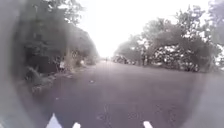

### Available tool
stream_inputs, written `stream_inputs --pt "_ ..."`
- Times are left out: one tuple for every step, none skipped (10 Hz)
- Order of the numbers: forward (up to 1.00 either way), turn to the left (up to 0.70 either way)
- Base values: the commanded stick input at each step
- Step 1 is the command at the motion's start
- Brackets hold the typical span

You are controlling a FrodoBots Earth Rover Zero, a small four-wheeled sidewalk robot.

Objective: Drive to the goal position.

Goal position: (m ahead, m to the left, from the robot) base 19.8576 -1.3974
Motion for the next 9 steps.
stream_inputs --pt "0.70 -0.15" --pt "0.70 -0.27" --pt "0.70 -0.23" --pt "0.70 -0.13" --pt "0.70 -0.03" --pt "0.70 0.00" --pt "0.70 0.00" --pt "0.70 0.00" --pt "0.70 0.00"
